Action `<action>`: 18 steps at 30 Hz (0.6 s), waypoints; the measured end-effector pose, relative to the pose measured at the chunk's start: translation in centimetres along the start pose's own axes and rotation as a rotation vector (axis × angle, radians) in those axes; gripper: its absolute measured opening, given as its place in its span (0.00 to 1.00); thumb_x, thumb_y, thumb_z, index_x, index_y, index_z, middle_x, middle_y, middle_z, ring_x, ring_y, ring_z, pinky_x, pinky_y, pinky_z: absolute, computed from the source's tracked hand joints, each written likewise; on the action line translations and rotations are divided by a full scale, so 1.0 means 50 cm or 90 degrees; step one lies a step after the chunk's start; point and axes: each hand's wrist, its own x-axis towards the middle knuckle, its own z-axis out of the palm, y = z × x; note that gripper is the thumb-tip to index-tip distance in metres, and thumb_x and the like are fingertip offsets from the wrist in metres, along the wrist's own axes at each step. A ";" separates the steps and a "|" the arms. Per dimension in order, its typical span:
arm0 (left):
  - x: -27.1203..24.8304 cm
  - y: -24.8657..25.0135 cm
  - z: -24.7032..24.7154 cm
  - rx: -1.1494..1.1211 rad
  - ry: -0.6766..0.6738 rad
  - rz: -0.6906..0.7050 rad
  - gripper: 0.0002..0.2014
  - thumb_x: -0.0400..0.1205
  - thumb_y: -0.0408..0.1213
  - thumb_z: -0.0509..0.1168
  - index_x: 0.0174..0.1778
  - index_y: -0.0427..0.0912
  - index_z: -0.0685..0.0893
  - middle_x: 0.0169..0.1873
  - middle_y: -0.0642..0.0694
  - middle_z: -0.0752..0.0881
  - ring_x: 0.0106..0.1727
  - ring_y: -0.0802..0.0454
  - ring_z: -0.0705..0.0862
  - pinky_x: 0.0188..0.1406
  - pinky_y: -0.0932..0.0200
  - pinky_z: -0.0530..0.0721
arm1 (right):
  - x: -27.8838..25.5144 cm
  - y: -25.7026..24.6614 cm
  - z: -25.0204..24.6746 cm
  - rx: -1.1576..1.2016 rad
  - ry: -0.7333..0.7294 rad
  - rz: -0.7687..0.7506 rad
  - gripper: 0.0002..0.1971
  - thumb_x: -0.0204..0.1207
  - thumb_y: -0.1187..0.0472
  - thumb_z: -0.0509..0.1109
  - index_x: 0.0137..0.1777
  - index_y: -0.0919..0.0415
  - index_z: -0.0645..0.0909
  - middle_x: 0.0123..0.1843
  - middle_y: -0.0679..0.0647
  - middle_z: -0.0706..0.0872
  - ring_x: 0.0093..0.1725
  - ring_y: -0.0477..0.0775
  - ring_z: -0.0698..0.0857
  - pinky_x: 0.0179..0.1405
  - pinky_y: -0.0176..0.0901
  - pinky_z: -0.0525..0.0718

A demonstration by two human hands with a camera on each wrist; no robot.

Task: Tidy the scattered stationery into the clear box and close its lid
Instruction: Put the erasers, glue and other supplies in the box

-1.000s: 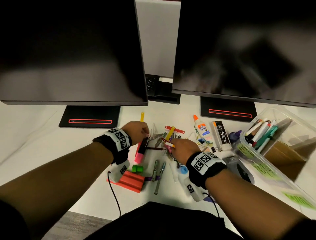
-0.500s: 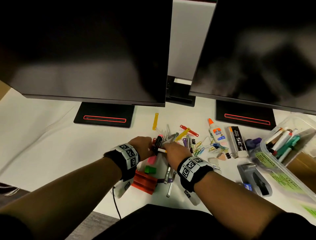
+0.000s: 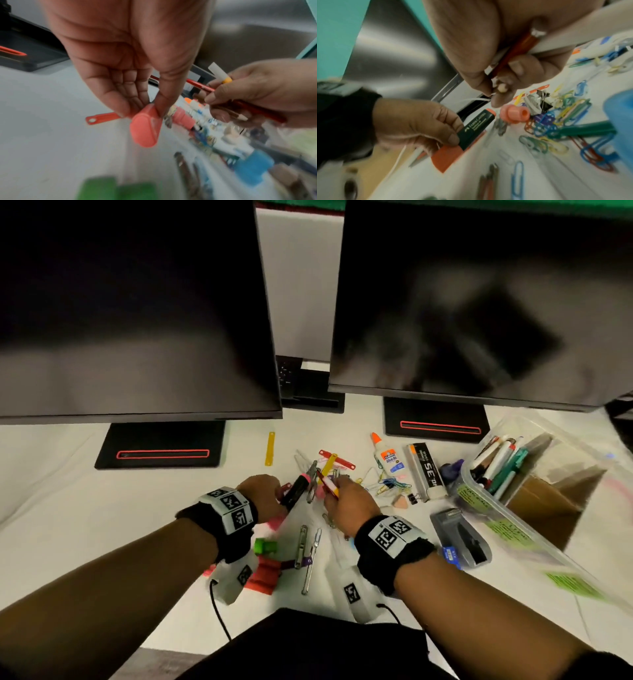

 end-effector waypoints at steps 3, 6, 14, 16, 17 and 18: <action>-0.004 0.036 -0.020 -0.142 -0.011 0.035 0.03 0.73 0.37 0.72 0.40 0.43 0.86 0.41 0.41 0.88 0.41 0.45 0.85 0.44 0.54 0.84 | 0.003 0.014 -0.033 0.186 0.016 0.024 0.08 0.81 0.59 0.63 0.39 0.56 0.76 0.38 0.53 0.82 0.35 0.51 0.78 0.33 0.39 0.71; -0.013 0.096 -0.034 -0.281 0.010 0.096 0.04 0.74 0.34 0.73 0.41 0.40 0.85 0.35 0.41 0.86 0.37 0.45 0.84 0.47 0.49 0.87 | 0.002 0.028 -0.060 0.357 0.022 0.069 0.14 0.82 0.63 0.62 0.33 0.57 0.74 0.29 0.52 0.79 0.29 0.50 0.75 0.27 0.37 0.71; -0.018 0.221 -0.034 -0.328 0.049 0.183 0.08 0.77 0.35 0.71 0.35 0.46 0.79 0.31 0.47 0.85 0.34 0.45 0.87 0.41 0.50 0.90 | -0.040 0.058 -0.127 0.593 0.070 0.114 0.08 0.83 0.57 0.63 0.42 0.57 0.75 0.29 0.52 0.76 0.25 0.47 0.74 0.19 0.36 0.70; -0.020 0.243 -0.032 -0.321 0.039 0.207 0.08 0.76 0.35 0.72 0.34 0.46 0.80 0.30 0.48 0.84 0.33 0.48 0.86 0.43 0.50 0.89 | -0.040 0.076 -0.133 0.520 0.095 0.101 0.08 0.82 0.54 0.64 0.41 0.54 0.76 0.29 0.53 0.77 0.26 0.49 0.74 0.24 0.41 0.72; -0.020 0.251 -0.032 -0.314 0.034 0.214 0.06 0.76 0.36 0.73 0.36 0.43 0.82 0.30 0.47 0.85 0.33 0.48 0.86 0.44 0.50 0.88 | -0.041 0.081 -0.137 0.501 0.102 0.097 0.09 0.81 0.52 0.64 0.42 0.54 0.77 0.31 0.54 0.80 0.28 0.51 0.77 0.27 0.44 0.76; -0.020 0.258 -0.033 -0.312 0.029 0.220 0.05 0.75 0.36 0.73 0.38 0.40 0.84 0.31 0.46 0.86 0.33 0.49 0.86 0.43 0.50 0.88 | -0.041 0.087 -0.141 0.485 0.105 0.097 0.10 0.80 0.49 0.64 0.44 0.54 0.78 0.35 0.56 0.83 0.33 0.55 0.81 0.33 0.49 0.81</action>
